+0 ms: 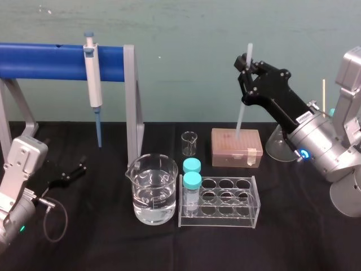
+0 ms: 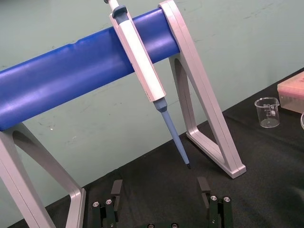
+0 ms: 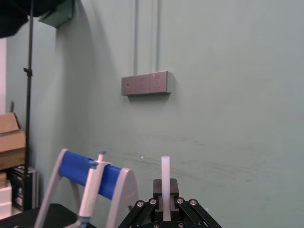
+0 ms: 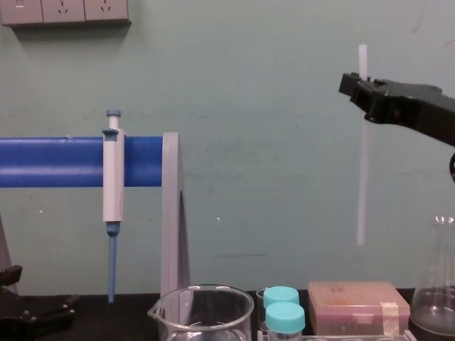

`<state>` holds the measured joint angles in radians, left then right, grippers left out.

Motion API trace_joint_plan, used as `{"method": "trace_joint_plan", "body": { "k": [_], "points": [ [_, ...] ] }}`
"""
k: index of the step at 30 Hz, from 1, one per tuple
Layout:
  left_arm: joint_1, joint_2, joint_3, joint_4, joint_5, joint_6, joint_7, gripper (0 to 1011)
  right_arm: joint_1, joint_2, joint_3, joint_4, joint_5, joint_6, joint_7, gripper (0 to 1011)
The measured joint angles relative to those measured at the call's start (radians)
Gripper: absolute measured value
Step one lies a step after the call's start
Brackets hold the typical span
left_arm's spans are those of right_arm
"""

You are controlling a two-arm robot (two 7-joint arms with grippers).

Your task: Pick up the stirring rod with one hand, then place it down.

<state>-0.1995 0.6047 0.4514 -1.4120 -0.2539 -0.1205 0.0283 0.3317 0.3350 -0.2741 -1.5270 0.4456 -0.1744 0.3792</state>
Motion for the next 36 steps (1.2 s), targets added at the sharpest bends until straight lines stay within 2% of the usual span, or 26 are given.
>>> {"method": "trace_joint_plan", "body": {
  "k": [3,12,36],
  "points": [
    [0.0,0.0,0.0,0.0,0.0,0.0,0.0,1000,0.011,0.001,0.012,-0.004,-0.015,0.021,-0.009,70],
    [0.0,0.0,0.0,0.0,0.0,0.0,0.0,1000,0.017,-0.006,0.029,-0.005,-0.037,0.038,-0.016,71],
    [0.0,0.0,0.0,0.0,0.0,0.0,0.0,1000,0.001,-0.016,0.036,-0.022,-0.055,0.056,-0.014,71]
  ]
}}
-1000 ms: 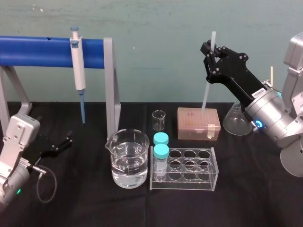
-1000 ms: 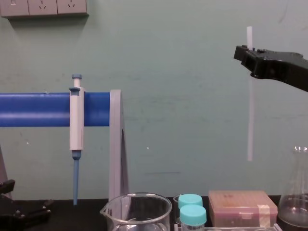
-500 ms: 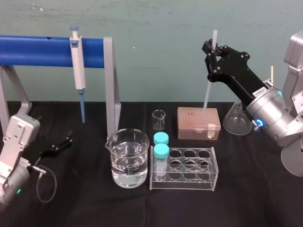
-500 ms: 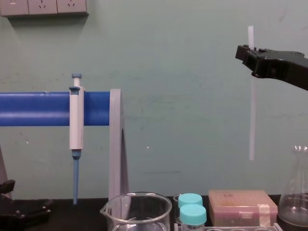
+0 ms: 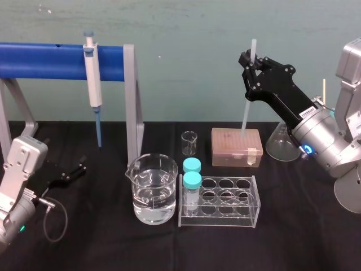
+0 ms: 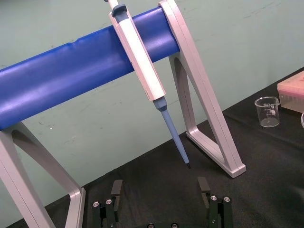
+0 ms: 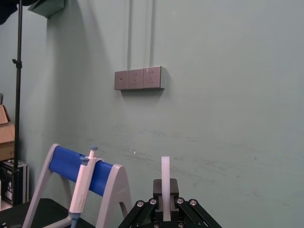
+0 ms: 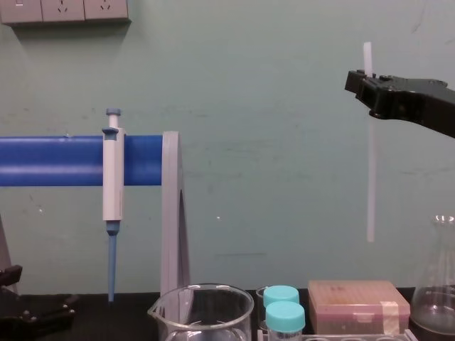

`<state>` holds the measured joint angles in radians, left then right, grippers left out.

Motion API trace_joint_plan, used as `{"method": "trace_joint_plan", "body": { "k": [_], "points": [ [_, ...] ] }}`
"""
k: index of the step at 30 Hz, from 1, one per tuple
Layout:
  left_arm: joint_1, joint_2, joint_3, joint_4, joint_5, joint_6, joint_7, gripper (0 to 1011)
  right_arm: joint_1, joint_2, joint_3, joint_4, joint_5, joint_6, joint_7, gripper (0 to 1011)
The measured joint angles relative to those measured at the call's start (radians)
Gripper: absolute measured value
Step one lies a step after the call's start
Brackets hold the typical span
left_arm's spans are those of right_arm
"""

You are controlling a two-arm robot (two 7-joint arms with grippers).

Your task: Pick up the stirring rod with one hand, then place it down.

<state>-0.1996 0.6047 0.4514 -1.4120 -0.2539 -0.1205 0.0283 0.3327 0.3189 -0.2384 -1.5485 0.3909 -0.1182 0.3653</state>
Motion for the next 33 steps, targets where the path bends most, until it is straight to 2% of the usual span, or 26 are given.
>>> {"method": "trace_joint_plan", "body": {
  "k": [33],
  "points": [
    [0.0,0.0,0.0,0.0,0.0,0.0,0.0,1000,-0.006,0.003,-0.001,-0.001,0.005,0.007,0.011,71]
  ]
}}
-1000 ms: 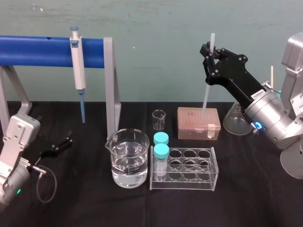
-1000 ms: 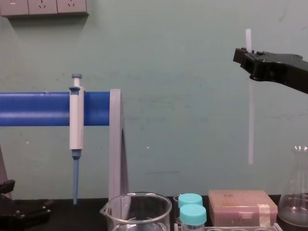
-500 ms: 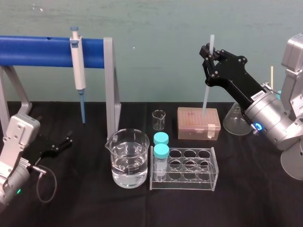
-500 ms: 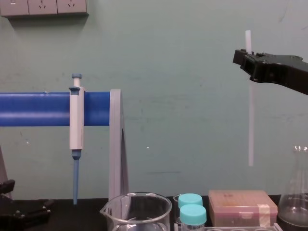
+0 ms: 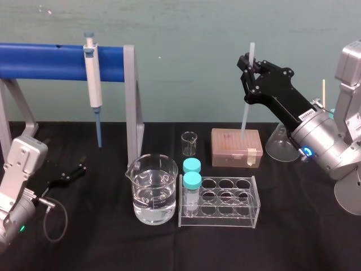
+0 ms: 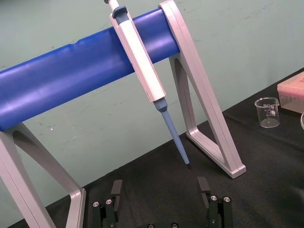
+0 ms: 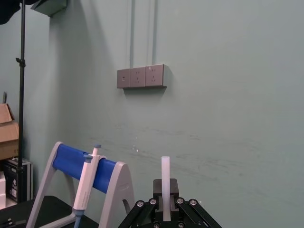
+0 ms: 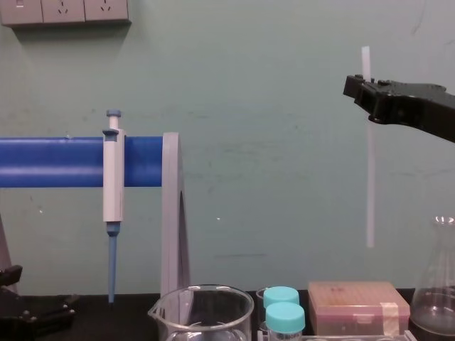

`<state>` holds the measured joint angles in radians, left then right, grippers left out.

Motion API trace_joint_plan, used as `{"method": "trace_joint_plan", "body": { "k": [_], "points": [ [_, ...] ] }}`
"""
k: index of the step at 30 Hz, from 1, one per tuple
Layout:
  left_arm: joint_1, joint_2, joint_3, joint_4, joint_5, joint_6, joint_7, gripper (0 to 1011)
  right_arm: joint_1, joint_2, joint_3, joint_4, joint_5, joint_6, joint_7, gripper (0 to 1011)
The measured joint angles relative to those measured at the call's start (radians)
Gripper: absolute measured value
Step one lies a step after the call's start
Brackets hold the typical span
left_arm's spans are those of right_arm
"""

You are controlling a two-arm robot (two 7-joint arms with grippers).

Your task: Pick up the stirring rod with one hand, then place it down.

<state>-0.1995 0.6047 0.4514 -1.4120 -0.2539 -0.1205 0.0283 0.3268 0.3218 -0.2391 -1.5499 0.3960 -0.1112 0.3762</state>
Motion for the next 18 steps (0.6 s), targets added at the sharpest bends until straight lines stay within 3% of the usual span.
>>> {"method": "trace_joint_plan", "body": {
  "k": [18],
  "points": [
    [0.0,0.0,0.0,0.0,0.0,0.0,0.0,1000,0.009,0.0,-0.005,0.013,0.004,0.0,0.007,71]
  ]
}}
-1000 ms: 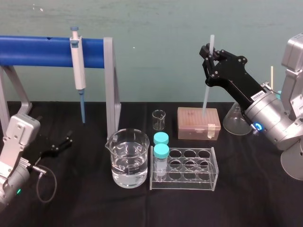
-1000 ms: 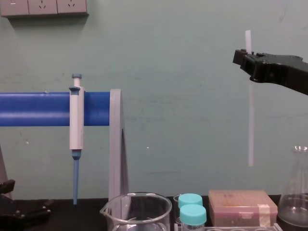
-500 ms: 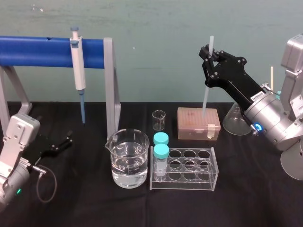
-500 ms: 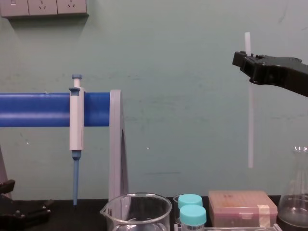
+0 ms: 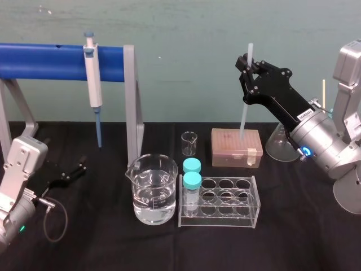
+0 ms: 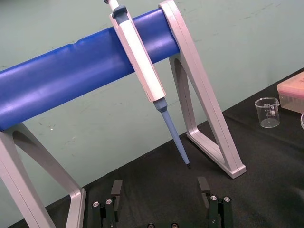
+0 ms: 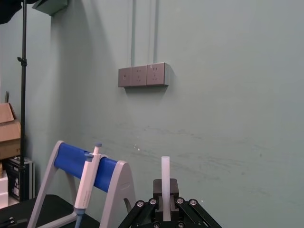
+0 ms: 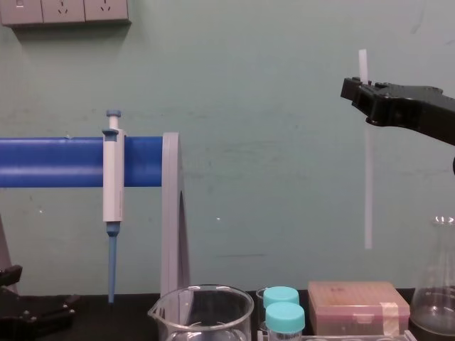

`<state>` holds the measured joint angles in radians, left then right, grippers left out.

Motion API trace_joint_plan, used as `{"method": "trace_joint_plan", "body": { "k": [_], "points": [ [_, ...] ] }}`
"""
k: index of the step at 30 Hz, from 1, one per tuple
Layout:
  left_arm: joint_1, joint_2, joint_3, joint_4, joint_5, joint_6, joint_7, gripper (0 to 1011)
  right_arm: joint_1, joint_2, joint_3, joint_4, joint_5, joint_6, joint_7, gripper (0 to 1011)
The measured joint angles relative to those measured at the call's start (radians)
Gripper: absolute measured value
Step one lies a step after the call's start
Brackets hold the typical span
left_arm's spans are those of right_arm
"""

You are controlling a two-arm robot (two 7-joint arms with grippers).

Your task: Pick up the stirring rod with one hand, then place it down.

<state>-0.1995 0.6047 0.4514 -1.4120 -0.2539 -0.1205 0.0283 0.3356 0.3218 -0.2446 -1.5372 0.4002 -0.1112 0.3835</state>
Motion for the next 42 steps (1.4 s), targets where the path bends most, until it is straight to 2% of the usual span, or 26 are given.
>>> {"method": "trace_joint_plan", "body": {
  "k": [5,7,13,15,18,25,30,35,42],
  "points": [
    [0.0,0.0,0.0,0.0,0.0,0.0,0.0,1000,0.003,0.001,-0.001,0.006,0.006,0.0,0.005,70],
    [0.0,0.0,0.0,0.0,0.0,0.0,0.0,1000,0.005,0.004,-0.001,0.011,0.025,0.004,0.023,70],
    [0.0,0.0,0.0,0.0,0.0,0.0,0.0,1000,0.017,0.037,-0.004,0.051,0.131,0.003,0.156,70],
    [0.0,0.0,0.0,0.0,0.0,0.0,0.0,1000,0.02,0.045,-0.007,0.066,0.151,-0.003,0.186,70],
    [0.0,0.0,0.0,0.0,0.0,0.0,0.0,1000,0.024,0.057,-0.015,0.112,0.192,-0.044,0.261,70],
    [0.0,0.0,0.0,0.0,0.0,0.0,0.0,1000,0.023,0.057,-0.036,0.178,0.243,-0.104,0.342,71],
    [0.0,0.0,0.0,0.0,0.0,0.0,0.0,1000,0.024,0.058,-0.061,0.208,0.242,-0.137,0.364,70],
    [0.0,0.0,0.0,0.0,0.0,0.0,0.0,1000,0.03,0.06,-0.087,0.244,0.216,-0.173,0.364,71],
    [0.0,0.0,0.0,0.0,0.0,0.0,0.0,1000,0.035,0.057,-0.104,0.271,0.201,-0.191,0.346,70]
  ]
}}
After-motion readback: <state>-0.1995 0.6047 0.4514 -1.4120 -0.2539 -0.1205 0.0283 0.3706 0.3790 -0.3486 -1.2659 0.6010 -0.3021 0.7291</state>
